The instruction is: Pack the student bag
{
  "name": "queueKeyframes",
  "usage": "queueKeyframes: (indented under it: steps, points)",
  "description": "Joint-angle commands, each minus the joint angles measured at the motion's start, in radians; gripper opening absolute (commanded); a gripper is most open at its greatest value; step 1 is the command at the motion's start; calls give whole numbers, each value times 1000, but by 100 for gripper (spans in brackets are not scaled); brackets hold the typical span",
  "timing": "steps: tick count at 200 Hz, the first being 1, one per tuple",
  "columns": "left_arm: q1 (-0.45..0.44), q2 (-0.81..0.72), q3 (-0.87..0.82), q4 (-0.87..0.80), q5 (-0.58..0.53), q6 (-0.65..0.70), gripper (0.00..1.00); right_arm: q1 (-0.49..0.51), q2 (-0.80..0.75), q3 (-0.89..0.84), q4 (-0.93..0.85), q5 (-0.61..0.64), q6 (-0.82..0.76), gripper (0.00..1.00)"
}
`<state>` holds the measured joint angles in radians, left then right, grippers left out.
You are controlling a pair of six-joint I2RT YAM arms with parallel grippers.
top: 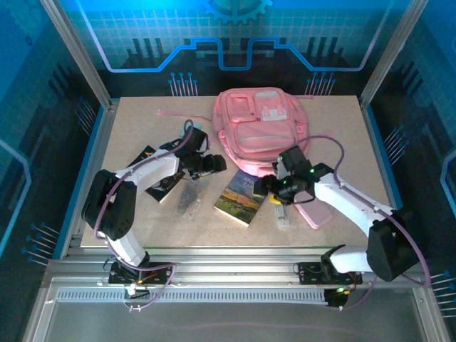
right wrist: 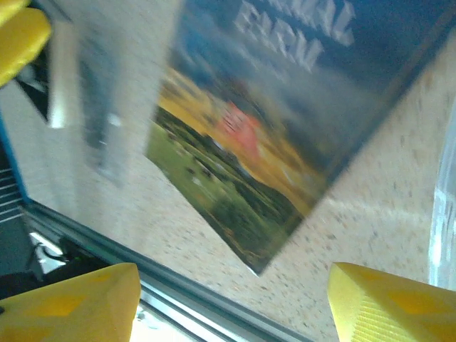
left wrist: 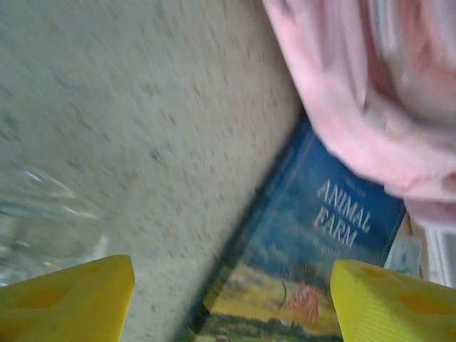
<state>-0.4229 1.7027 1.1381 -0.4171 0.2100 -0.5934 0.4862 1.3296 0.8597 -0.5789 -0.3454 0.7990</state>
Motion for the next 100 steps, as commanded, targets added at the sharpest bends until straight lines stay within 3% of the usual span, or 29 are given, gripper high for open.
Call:
queueKeyframes:
  steps: [1, 50, 100]
  points:
    - [-46, 22, -51, 78, 64, -58, 73, 49, -8, -64, 102, 80, 75, 70]
    - [-96, 96, -118, 140, 77, -98, 68, 106, 81, -141, 282, 180, 133, 68]
    - [-134, 107, -177, 156, 159, -98, 56, 141, 229, -145, 457, 173, 186, 60]
